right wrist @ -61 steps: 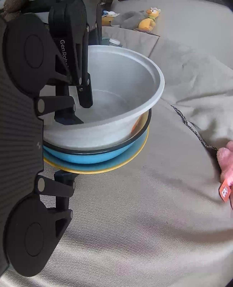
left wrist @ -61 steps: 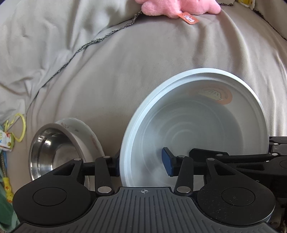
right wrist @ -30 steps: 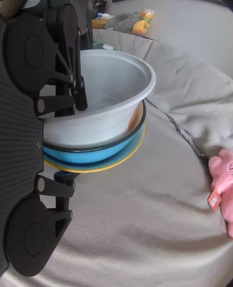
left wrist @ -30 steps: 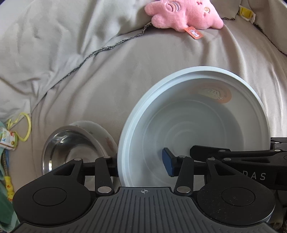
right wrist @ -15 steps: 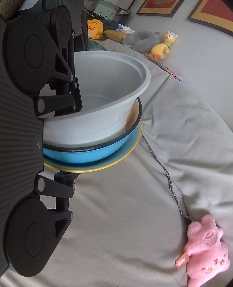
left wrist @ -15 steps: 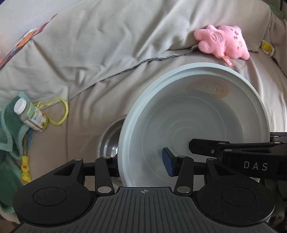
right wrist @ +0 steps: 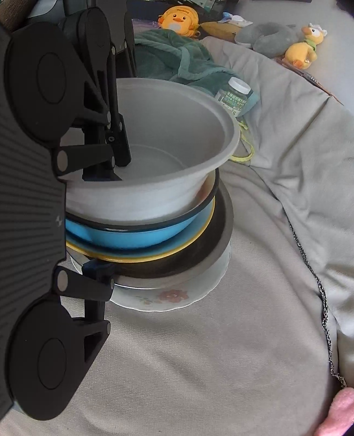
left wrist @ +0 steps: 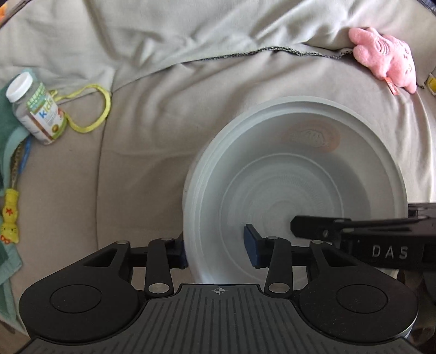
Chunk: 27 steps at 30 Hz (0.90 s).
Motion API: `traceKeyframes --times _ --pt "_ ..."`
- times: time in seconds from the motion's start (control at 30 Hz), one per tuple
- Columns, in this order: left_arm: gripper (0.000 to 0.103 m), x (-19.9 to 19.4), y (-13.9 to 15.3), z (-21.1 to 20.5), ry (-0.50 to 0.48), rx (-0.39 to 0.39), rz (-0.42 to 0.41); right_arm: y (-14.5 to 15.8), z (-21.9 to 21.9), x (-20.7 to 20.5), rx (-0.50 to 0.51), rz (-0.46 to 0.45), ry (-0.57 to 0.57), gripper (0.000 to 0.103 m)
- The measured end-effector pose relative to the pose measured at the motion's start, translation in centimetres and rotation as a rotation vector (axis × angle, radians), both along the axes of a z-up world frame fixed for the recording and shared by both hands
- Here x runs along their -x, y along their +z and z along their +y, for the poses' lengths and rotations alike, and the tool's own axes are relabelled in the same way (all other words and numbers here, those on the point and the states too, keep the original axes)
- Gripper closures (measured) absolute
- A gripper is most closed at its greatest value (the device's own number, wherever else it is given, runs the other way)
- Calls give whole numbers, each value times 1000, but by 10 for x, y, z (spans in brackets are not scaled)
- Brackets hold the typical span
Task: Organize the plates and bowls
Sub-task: 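Lower the bowl stack with both tools into the steel bowl on the floral plate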
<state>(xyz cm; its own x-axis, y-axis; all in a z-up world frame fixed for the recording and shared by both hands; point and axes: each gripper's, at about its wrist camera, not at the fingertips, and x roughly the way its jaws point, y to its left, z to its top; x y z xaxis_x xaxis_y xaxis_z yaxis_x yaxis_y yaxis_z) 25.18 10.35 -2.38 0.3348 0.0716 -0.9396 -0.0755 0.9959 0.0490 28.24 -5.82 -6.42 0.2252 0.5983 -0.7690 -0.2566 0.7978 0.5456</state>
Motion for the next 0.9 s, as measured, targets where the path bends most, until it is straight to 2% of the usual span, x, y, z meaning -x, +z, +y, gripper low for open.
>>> traceKeyframes --times 0.1,0.27,0.43,0.6,0.7,0.77,0.83,0.9 --pt "66 5 4 2 -27 22 -77 -2 1 -5 12 -3 -12 52" --pt "65 11 -1 -1 -4 -10 -156 1 8 -4 51 -46 -13 53" --pt "65 21 -1 5 25 53 -245 -1 10 4 68 -97 -18 53" --pt "65 18 -1 0 9 24 -238 -2 12 10 83 -134 -38 53" --pt "65 18 -3 1 14 16 -235 1 13 8 90 -108 -44 54" --pt "70 16 -4 7 25 42 -228 3 11 4 92 -72 -56 57" --pt "81 15 -5 15 38 74 -216 6 10 3 98 -56 -66 57" --pt "83 16 -6 23 50 123 -204 9 7 5 104 -64 -79 57"
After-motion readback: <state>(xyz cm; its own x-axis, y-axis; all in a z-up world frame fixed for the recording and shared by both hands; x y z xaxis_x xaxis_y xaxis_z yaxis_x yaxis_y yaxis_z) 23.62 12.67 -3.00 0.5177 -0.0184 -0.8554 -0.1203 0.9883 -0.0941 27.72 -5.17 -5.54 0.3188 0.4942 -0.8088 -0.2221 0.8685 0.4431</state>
